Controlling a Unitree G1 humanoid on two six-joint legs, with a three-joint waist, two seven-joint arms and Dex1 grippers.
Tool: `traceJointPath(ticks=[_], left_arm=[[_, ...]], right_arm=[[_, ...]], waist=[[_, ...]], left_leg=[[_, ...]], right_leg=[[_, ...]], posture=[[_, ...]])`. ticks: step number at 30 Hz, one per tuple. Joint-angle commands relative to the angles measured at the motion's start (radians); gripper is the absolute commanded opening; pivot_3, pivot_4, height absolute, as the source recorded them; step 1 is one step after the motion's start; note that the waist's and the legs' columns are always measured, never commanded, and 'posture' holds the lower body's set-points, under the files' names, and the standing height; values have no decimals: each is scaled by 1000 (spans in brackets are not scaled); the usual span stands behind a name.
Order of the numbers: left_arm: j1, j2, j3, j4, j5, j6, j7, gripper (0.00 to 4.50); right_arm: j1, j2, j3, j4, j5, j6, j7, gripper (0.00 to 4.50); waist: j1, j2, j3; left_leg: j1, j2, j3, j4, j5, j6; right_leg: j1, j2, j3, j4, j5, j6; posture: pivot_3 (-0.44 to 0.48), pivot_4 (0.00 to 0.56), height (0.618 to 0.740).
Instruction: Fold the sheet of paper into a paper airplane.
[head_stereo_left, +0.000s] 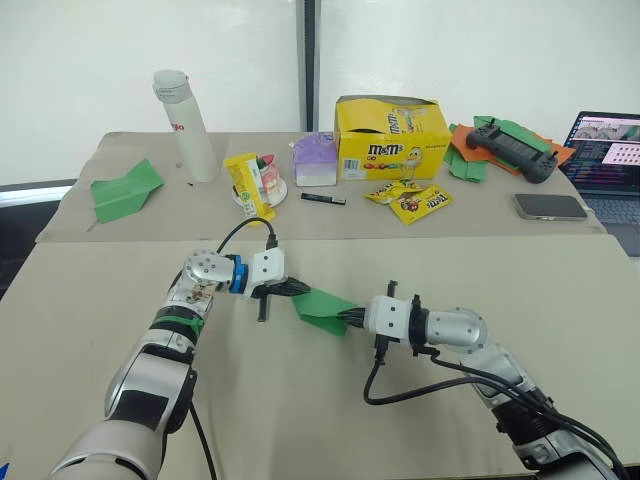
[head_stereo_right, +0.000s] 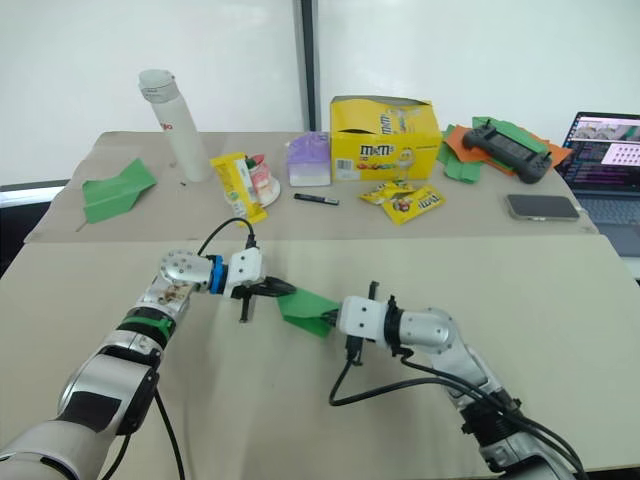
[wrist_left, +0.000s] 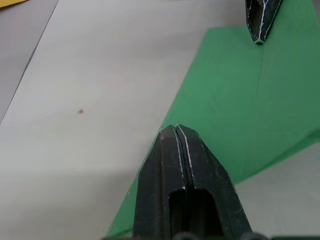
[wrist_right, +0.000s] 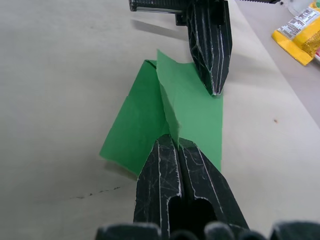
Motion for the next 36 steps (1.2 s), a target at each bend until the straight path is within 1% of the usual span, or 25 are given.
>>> traceJointPath(ticks=[1, 4, 7, 10, 13, 18, 25, 29, 32, 34, 35, 36], left_arm=[[15, 23, 56, -133, -119, 130, -92, 0], [33, 66, 77, -286, -200, 289, -157, 0], [78, 105, 66, -444, -247, 403, -199, 0], [145, 139, 38, -559, -256, 452, -224, 0], [215, 168, 5, -629, -233, 453, -228, 0], [303, 183, -28, -686, -215, 452, -198, 0], [341, 164, -60, -724, -181, 450, -123, 0], [363, 177, -90, -699, -148, 425, -114, 0], [398, 180, -118, -686, -122, 397, -112, 0], [413, 181, -127, -672, -112, 376, -103, 0], [418, 182, -129, -667, -110, 369, -98, 0], [420, 182, -128, -661, -111, 367, -94, 0]], right_arm=[[-36, -5, -7, -1, 53, -65, 64, 31], [-69, -25, -1, 22, 70, -156, 133, 31], [-98, -43, 14, 52, 78, -255, 200, 31], [-127, -51, 26, 101, 83, -327, 249, 31], [-141, -51, 37, 139, 89, -394, 280, 31], [-127, -56, 47, 168, 86, -480, 305, 31], [-157, -43, 60, 242, 68, -545, 308, 31], [-153, -54, 64, 248, 77, -560, 312, 31], [-140, -54, 75, 235, 105, -509, 338, 31], [-126, -57, 64, 210, 118, -474, 332, 594], [-119, -61, 60, 196, 122, -455, 331, 803], [-109, -68, 54, 178, 120, -442, 325, 1211]], waist=[[-3, 0, 0], [-4, 0, 0], [-8, 0, 0], [-16, 0, 0], [-20, 0, 0], [-19, 0, 0], [-15, 0, 0], [-16, 0, 0], [-16, 1, 0], [-14, 1, 0], [-13, 1, 0], [-11, 2, -1]], left_leg=[[0, 0, 0, 0, 0, 0], [-1, 0, -1, 0, 0, 0], [0, 1, -2, 0, 0, 0], [0, 1, -3, 0, 0, 0], [0, 1, -4, 0, 0, 0], [0, 2, -5, 0, 0, 0], [1, 1, -5, 0, 0, 0], [1, 1, -5, 0, 0, 0], [1, 2, -5, 0, 0, 1], [2, 2, -5, 0, 0, 0], [2, 2, -5, 0, 0, 1], [3, 2, -5, 0, -1, 1]], right_leg=[[0, 0, 0, 0, 0, 0], [-1, 0, 0, 1, 0, 0], [-1, 0, 0, 0, 0, 0], [0, 0, 1, 0, 0, 0], [0, 0, 1, 0, 0, 0], [-1, 0, 2, 0, 0, 0], [-1, 0, 2, 0, 0, 0], [-1, 0, 2, 0, 0, 0], [-1, 0, 3, 0, 0, 0], [0, 0, 3, 0, 0, 0], [1, 0, 3, 0, 0, 0], [1, 0, 3, 0, 0, 0]], posture=[[0, 150, 740], [0, 150, 740], [0, 150, 740], [0, 150, 740], [0, 150, 740], [0, 150, 740], [0, 150, 740], [0, 150, 740], [0, 150, 740], [0, 150, 740], [0, 150, 740], [0, 150, 740]])
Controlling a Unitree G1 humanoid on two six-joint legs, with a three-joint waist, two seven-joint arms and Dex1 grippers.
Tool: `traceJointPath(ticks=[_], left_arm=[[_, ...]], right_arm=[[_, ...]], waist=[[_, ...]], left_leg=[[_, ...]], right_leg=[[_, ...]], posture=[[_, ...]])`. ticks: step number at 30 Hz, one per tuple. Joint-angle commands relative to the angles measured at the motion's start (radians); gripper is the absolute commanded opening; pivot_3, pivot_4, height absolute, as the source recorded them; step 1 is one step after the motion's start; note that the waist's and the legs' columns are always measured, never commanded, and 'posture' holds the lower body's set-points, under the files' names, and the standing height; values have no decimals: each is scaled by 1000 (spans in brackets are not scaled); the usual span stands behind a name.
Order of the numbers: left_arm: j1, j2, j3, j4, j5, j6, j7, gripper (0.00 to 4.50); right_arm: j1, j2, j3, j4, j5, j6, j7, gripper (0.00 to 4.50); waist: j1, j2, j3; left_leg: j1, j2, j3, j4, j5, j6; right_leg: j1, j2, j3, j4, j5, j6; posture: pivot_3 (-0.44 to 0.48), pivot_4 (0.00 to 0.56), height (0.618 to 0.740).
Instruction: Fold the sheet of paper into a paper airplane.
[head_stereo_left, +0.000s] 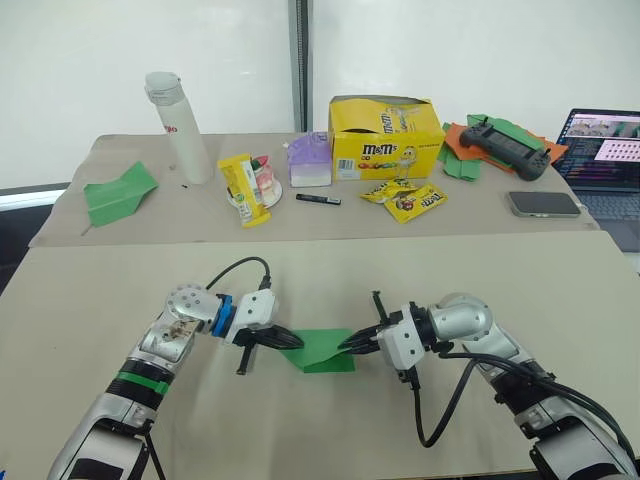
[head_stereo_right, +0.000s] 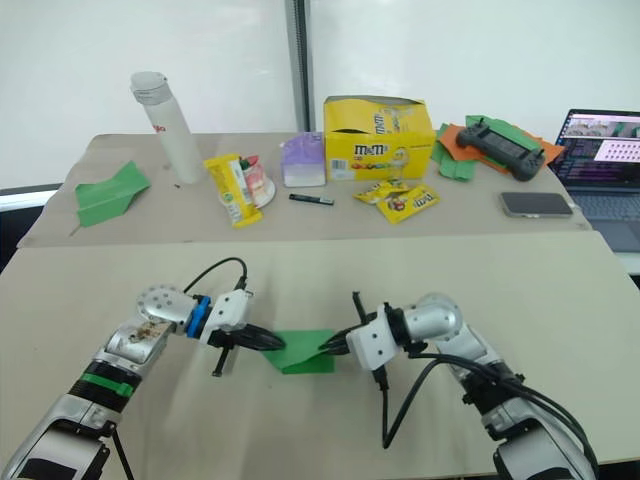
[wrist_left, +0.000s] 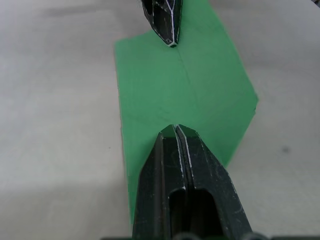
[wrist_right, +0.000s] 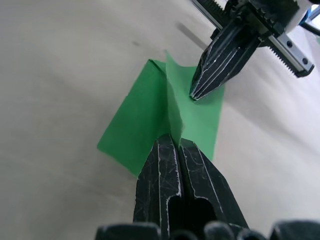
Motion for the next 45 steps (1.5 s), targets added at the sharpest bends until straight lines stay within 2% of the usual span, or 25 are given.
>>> traceJointPath(ticks=[1, 5, 13, 20, 23, 29, 34, 39, 45], left_arm=[[35, 12, -34, 36, 41, -11, 10, 0], [33, 5, -27, 49, 32, -13, 26, 0], [10, -13, -27, 67, 25, -14, 38, 0], [4, -13, -25, 78, 27, -23, 34, 0], [-1, -10, -23, 87, 29, -28, 35, 0], [-8, -9, -21, 98, 30, -35, 39, 0], [-6, -6, -17, 94, 29, -35, 45, 0], [-1, -8, -14, 84, 28, -32, 57, 0], [39, -21, -10, 6, -36, 46, 42, 0]], right_arm=[[27, -22, -26, -77, 33, 50, -10, 1485], [108, -54, -45, -186, 22, 95, -52, 2888], [163, -40, -51, -248, -6, 157, -132, 2888], [156, -39, -50, -229, -19, 158, -148, 2888], [155, -38, -48, -234, 2, 169, -135, 2159], [158, -34, -35, -236, 51, 239, -86, 82], [160, -19, -56, -248, 141, 388, -48, 18], [152, -33, -59, -314, 268, 672, 7, 18], [138, -25, -70, -383, 358, 971, -24, 18]], waist=[[4, 0, 0], [13, 2, -1], [16, 2, -1], [18, 2, -1], [17, 2, -1], [17, 2, -1], [17, 2, -1], [18, 2, -1], [19, 2, -1]], left_leg=[[0, 0, 0, 0, 0, 0], [1, 0, 0, 0, 0, 0], [14, 0, 1, -1, -1, 1], [14, 0, 1, -1, -1, 1], [14, 0, 1, -1, -1, 1], [14, 0, 1, -1, -1, 2], [13, 0, 0, -1, -1, 2], [13, 1, 0, -1, -1, 2], [11, 1, 0, -1, -2, 3]], right_leg=[[0, 0, 0, 0, 0, 0], [1, 0, 0, 0, 0, 0], [15, 0, 0, -2, -1, 0], [15, 0, 0, -2, -1, 0], [15, 0, 0, -2, -1, 0], [15, 0, 0, -2, -1, 0], [15, 0, 0, -2, -1, 0], [15, 0, 0, -2, -1, 0], [14, -1, -1, -3, -1, 0]], posture=[[0, 150, 740], [0, 150, 740], [0, 150, 740], [0, 150, 740], [0, 150, 740], [0, 150, 740], [0, 150, 740], [0, 150, 740], [0, 150, 740]])
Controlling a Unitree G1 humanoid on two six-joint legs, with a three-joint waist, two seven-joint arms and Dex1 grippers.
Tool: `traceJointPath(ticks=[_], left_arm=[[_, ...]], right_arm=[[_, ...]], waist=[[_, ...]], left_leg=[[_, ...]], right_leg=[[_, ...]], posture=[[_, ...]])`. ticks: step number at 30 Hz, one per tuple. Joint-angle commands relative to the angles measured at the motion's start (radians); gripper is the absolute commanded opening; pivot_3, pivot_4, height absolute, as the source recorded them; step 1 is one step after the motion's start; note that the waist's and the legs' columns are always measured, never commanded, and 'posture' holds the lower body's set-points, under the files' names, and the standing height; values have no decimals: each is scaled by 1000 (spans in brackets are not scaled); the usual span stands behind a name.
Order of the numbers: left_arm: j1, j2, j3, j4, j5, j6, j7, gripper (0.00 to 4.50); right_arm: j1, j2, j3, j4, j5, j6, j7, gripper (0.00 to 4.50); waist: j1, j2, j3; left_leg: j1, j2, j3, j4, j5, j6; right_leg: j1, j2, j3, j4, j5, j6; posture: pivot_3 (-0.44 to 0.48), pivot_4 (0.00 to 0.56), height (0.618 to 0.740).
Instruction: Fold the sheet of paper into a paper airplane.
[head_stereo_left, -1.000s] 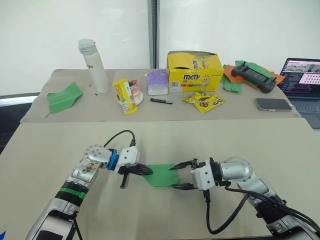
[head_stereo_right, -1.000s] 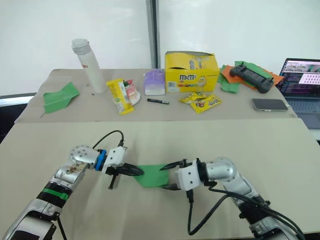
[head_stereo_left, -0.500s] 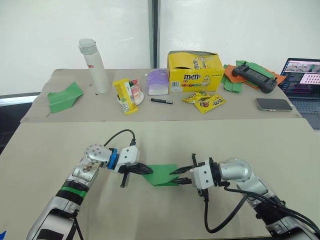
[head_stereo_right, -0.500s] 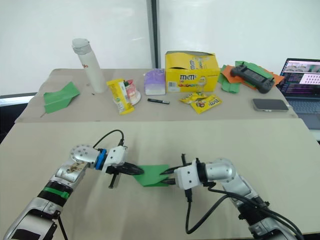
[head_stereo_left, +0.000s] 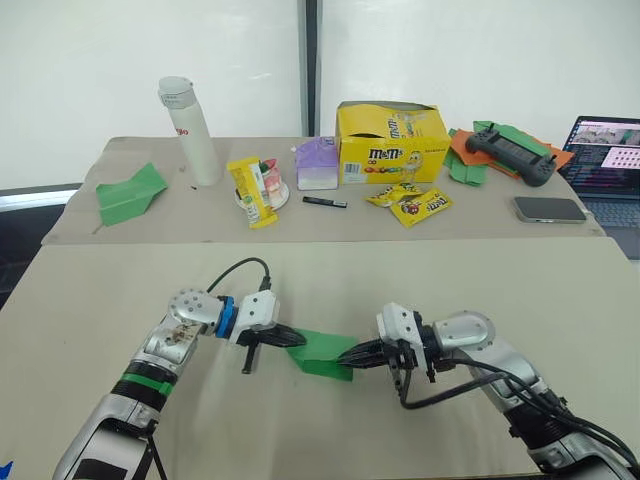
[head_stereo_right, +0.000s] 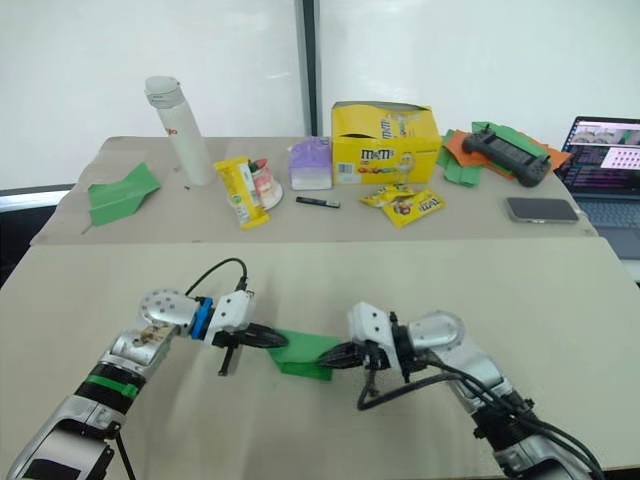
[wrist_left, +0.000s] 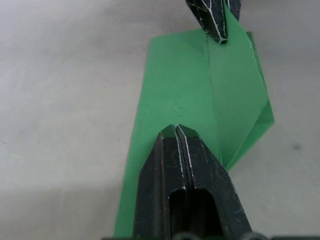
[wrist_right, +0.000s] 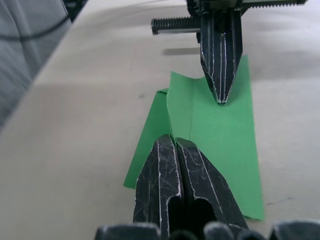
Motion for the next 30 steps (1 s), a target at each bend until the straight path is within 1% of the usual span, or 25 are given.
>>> traceJointPath(ticks=[1, 4, 7, 11, 18, 24, 30], left_arm=[[39, 0, -14, -35, -22, 55, -14, 0], [42, 3, -15, -46, -23, 67, -11, 0], [38, 2, -16, -41, -18, 66, -9, 0], [40, -8, -18, -46, -9, 62, 12, 0], [55, -9, -8, -64, -9, 64, 45, 0], [78, 3, 19, -101, -22, 75, 78, 0], [75, 3, 88, -118, -28, 38, 160, 0]], right_arm=[[-11, 8, -31, -42, 55, 132, -23, 18], [-32, 27, -55, -31, 85, 226, -55, 18], [-44, 36, -71, -9, 92, 275, -68, 18], [-72, 61, -116, 25, 148, 395, -93, 18], [-80, 73, -111, 55, 133, 462, -116, 18], [-91, 108, -141, 95, 149, 543, -155, 18], [-105, 118, -138, 133, 150, 596, -169, 18]], waist=[[0, 0, 0], [-1, 0, 0], [-2, 0, 0], [-1, 0, 0], [-2, 0, 0], [-3, 0, 0], [-4, 0, 0]], left_leg=[[0, 0, 0, 0, 0, 0], [-1, 0, 0, 0, -1, 0], [-1, 0, 0, 0, -1, 0], [-1, 0, 0, 0, -1, 0], [-1, 0, 0, 0, -1, 0], [0, 1, 0, 0, -1, 0], [1, 1, 0, 0, -1, 0]], right_leg=[[0, 0, 0, 0, 0, 0], [-1, 0, 0, 0, 0, 0], [-1, 0, 0, 0, 0, 0], [-1, 0, 0, 0, 0, 0], [-2, 0, 0, -1, 0, 0], [0, 0, 0, 0, 0, 0], [0, 1, 0, 0, 0, 0]], posture=[[0, 150, 740], [0, 150, 740], [0, 150, 740], [0, 150, 740], [0, 150, 740], [0, 150, 740], [0, 150, 740]])
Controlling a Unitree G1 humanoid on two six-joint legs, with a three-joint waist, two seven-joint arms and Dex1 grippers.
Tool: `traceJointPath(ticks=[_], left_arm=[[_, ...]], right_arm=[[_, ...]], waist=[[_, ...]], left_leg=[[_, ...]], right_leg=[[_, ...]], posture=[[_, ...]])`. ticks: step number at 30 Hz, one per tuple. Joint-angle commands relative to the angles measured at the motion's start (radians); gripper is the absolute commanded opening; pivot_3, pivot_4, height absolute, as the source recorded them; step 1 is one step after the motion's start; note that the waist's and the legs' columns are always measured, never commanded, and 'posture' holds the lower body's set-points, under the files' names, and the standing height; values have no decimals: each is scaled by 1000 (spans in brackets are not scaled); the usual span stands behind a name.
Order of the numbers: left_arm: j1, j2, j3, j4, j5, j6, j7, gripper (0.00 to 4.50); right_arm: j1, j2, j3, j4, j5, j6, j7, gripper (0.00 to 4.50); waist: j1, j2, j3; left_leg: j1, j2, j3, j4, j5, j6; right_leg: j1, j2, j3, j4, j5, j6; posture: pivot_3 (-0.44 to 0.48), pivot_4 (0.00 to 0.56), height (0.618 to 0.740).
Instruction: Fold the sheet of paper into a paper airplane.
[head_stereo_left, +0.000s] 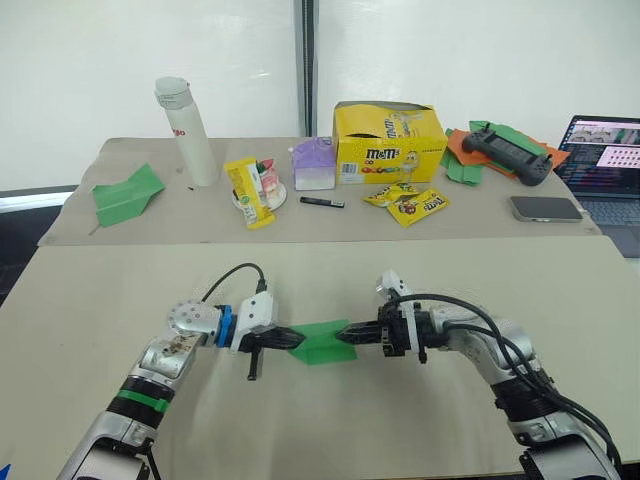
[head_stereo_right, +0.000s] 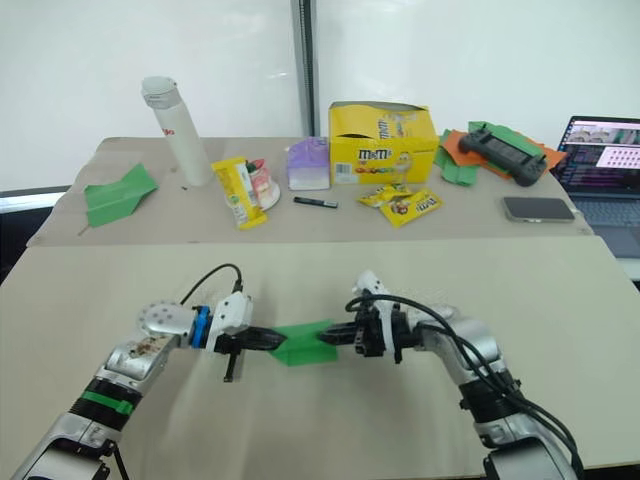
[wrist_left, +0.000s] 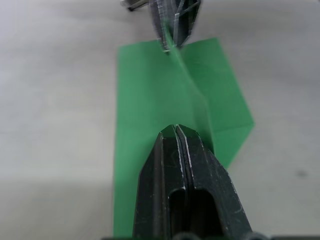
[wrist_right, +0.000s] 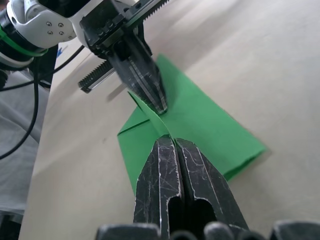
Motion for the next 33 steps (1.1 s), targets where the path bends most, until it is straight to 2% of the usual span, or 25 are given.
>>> traceJointPath(ticks=[1, 10, 20, 26, 33], left_arm=[[1, 8, 55, -33, -10, -33, 50, 0], [39, 9, 134, -156, -87, -31, 84, 0], [120, 51, 107, -300, -134, 17, 44, 0], [124, 46, 70, -293, -109, 5, 45, 0], [101, 41, 50, -206, -55, -37, 64, 0]], right_arm=[[-1, 9, -1, 55, 1, 52, -28, 18], [-34, 39, -13, 108, -12, 148, -100, 18], [-40, 31, 5, 109, -21, 194, -125, 18], [-38, 29, 6, 104, -20, 197, -126, 18], [-33, 26, -1, 92, -14, 201, -128, 18]], waist=[[-1, 0, 0], [-4, -1, -1], [-1, -3, -2], [-1, -4, -2], [-1, -4, -2]], left_leg=[[0, 0, 0, 0, 0, 0], [1, 1, 0, 0, 0, -1], [3, 3, 0, 0, -1, -1], [3, 3, 0, 0, -1, -1], [3, 3, 0, 0, -1, -1]], right_leg=[[0, 0, 0, 0, 0, 0], [0, 0, 0, 0, 0, 0], [1, 1, 0, -4, 0, 0], [1, 0, 0, -5, 0, 1], [1, 1, 0, -5, -1, 1]], posture=[[0, 150, 740], [0, 150, 740], [0, 150, 740], [0, 150, 740], [0, 150, 740]])
